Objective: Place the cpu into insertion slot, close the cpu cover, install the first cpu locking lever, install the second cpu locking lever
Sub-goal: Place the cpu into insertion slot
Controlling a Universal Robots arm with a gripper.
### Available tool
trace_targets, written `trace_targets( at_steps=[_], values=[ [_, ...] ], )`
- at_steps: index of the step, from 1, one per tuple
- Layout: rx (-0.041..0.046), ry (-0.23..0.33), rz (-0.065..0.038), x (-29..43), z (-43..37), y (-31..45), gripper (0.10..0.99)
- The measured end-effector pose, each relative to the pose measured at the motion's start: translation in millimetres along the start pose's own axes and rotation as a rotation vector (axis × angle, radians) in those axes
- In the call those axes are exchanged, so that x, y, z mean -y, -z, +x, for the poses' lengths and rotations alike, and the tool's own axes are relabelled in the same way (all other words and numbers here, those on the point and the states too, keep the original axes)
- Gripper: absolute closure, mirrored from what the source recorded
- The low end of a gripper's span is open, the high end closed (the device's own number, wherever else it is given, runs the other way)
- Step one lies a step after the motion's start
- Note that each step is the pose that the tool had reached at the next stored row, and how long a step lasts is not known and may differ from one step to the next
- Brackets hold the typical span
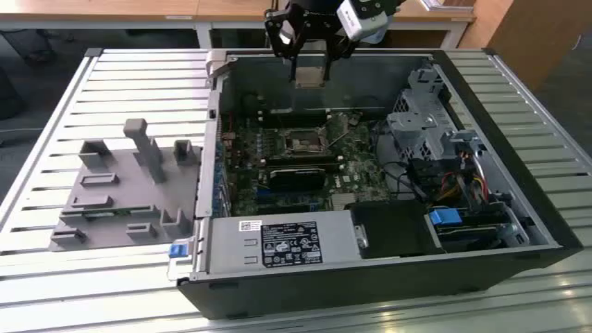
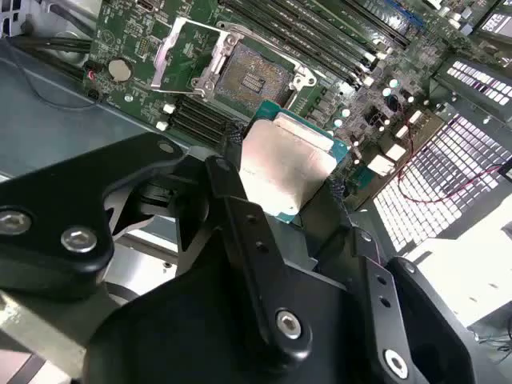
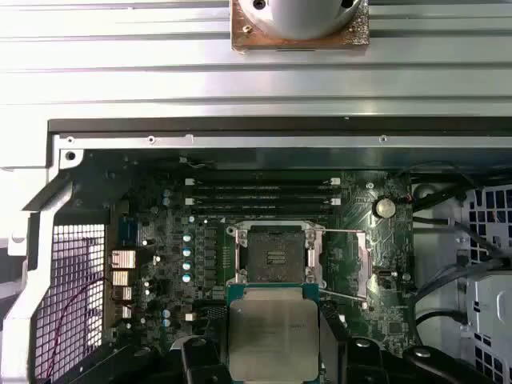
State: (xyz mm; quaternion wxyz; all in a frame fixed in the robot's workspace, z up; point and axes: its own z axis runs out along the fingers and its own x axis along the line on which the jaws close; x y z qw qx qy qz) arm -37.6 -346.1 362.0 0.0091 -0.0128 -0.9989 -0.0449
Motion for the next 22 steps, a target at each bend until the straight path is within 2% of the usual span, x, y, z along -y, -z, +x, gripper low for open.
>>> trace_targets(
  at_steps=[7, 10, 22],
  values=[
    [0.0002, -0.002, 0.0, 0.0, 0.0, 0.0, 0.545],
    [0.0021, -0.023, 0.0, 0.0, 0.0, -0.1, 0.545],
    [0.0182, -0.204, -0.003, -0.3, 0.0, -2.1, 0.545]
  ],
)
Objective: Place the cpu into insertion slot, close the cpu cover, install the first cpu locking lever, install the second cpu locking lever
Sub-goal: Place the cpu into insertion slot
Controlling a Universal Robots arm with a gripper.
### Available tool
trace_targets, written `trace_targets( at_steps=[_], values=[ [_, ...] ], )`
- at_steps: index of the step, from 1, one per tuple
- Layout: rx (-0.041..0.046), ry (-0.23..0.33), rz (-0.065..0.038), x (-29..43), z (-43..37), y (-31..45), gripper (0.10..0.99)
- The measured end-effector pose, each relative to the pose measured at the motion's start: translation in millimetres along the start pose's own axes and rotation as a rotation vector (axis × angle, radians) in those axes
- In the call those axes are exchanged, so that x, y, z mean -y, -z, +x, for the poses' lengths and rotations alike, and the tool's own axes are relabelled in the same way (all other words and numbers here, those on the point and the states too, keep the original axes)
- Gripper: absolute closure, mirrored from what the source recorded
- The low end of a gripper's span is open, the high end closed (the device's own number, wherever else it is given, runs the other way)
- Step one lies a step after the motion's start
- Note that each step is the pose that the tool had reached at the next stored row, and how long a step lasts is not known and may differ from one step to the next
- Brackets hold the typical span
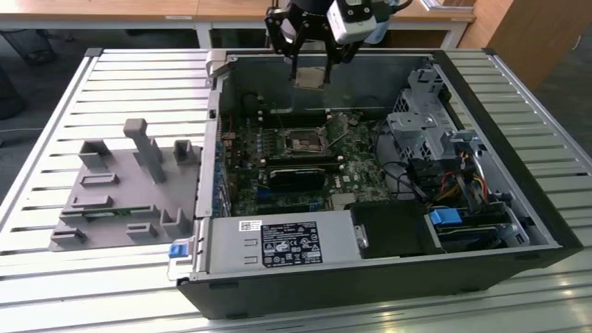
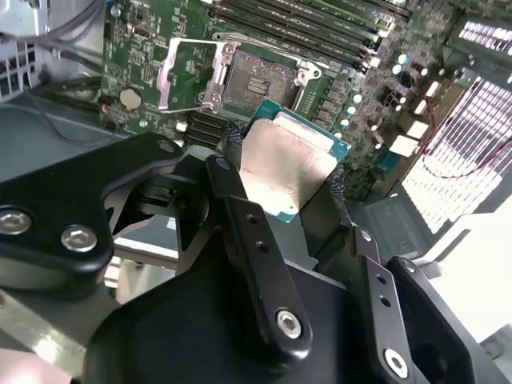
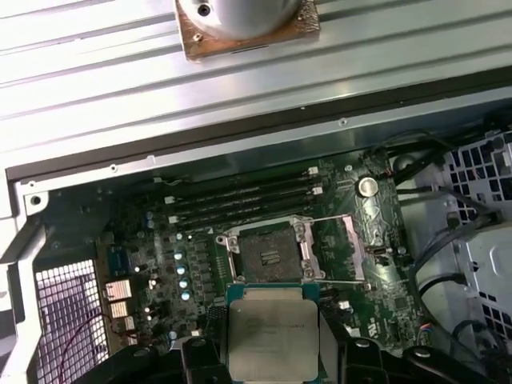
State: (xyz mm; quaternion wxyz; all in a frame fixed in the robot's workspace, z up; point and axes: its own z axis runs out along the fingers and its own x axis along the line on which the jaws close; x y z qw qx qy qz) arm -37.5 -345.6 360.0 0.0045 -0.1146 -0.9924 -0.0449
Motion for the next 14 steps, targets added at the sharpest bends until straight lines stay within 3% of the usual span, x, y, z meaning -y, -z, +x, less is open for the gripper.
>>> trace_targets(
  at_steps=[14],
  values=[
    [0.0197, -0.219, -0.002, 0.3, -0.1, -3.9, 0.545]
  ],
)
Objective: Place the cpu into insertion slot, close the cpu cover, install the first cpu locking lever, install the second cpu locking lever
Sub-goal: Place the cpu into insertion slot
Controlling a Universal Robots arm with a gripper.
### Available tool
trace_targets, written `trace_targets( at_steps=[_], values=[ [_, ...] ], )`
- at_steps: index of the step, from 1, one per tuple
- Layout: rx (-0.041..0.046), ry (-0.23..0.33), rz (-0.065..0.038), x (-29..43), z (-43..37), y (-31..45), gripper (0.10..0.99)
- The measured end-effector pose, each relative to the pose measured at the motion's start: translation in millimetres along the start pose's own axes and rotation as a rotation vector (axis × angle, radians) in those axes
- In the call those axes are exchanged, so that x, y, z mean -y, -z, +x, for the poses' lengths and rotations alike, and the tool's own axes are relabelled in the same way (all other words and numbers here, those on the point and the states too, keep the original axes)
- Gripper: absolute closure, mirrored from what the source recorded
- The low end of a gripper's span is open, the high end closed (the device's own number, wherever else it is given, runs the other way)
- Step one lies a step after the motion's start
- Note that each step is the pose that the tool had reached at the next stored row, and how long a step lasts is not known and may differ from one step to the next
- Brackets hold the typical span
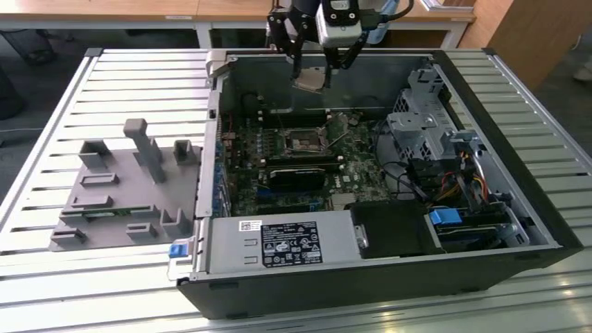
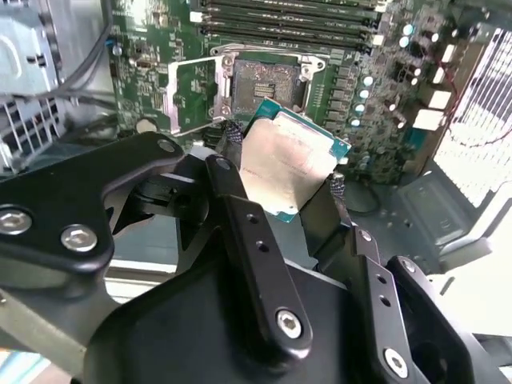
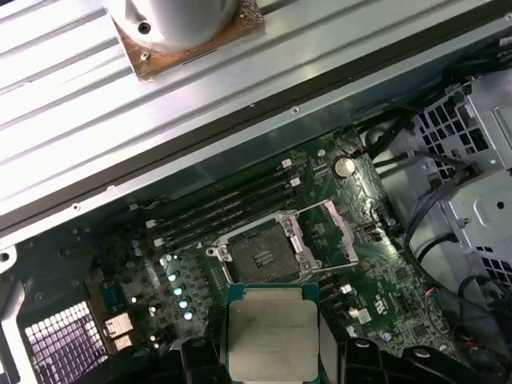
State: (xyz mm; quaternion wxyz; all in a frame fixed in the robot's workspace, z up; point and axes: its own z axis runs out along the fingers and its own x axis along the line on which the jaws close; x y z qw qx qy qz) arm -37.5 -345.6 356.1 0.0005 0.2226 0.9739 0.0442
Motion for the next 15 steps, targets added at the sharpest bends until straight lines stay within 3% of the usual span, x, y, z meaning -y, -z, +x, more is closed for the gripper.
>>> trace_targets(
  at_steps=[15],
  values=[
    [0.0219, -0.251, -0.005, 0.4, -0.1, -4.4, 0.545]
  ],
)
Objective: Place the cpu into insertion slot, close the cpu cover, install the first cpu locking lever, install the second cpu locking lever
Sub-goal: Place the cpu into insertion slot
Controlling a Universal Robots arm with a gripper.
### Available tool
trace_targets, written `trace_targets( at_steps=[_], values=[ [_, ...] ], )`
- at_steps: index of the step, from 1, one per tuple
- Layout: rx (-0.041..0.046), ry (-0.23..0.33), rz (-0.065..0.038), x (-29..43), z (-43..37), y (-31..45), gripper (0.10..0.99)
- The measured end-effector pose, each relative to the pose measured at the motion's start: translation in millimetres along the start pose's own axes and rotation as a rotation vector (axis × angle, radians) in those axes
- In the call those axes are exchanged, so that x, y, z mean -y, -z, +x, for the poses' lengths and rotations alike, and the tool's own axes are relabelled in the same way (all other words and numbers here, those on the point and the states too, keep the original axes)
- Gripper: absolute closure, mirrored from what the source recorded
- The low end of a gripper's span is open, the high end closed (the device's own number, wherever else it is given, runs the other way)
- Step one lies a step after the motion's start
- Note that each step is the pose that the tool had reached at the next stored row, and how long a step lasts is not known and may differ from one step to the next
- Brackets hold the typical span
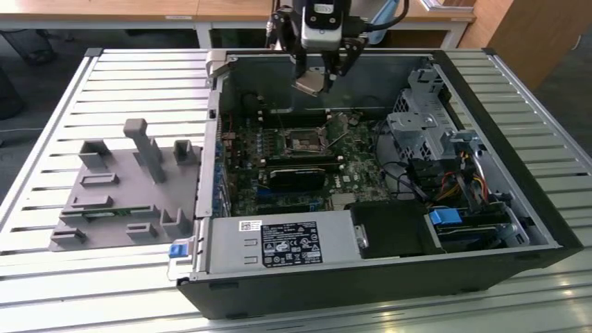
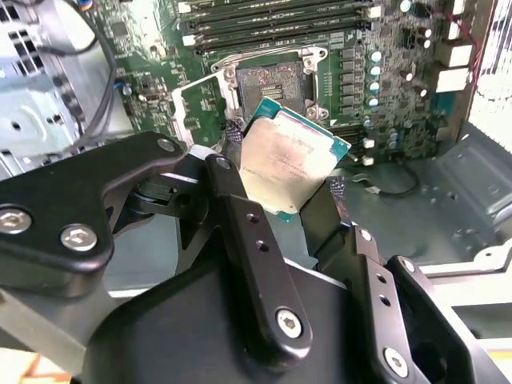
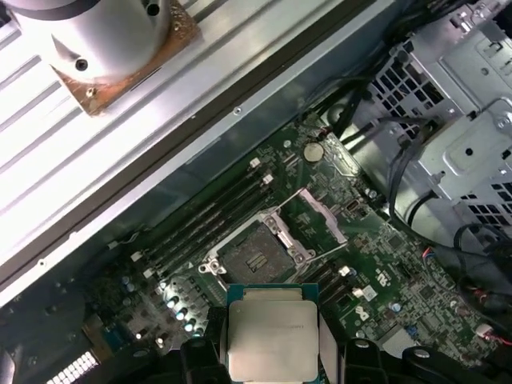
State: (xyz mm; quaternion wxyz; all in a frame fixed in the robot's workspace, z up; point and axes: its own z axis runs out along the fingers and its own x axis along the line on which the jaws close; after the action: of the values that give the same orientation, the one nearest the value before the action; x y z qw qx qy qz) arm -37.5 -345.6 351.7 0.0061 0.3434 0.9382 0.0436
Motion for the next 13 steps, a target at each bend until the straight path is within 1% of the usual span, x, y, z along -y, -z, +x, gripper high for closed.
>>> trace_targets(
  at_steps=[5, 13],
  values=[
    [0.0066, -0.077, -0.002, 0.1, 0.0, -1.3, 0.545],
    [0.0144, -0.167, -0.003, -0.2, 0.3, -3.5, 0.545]
  ],
)
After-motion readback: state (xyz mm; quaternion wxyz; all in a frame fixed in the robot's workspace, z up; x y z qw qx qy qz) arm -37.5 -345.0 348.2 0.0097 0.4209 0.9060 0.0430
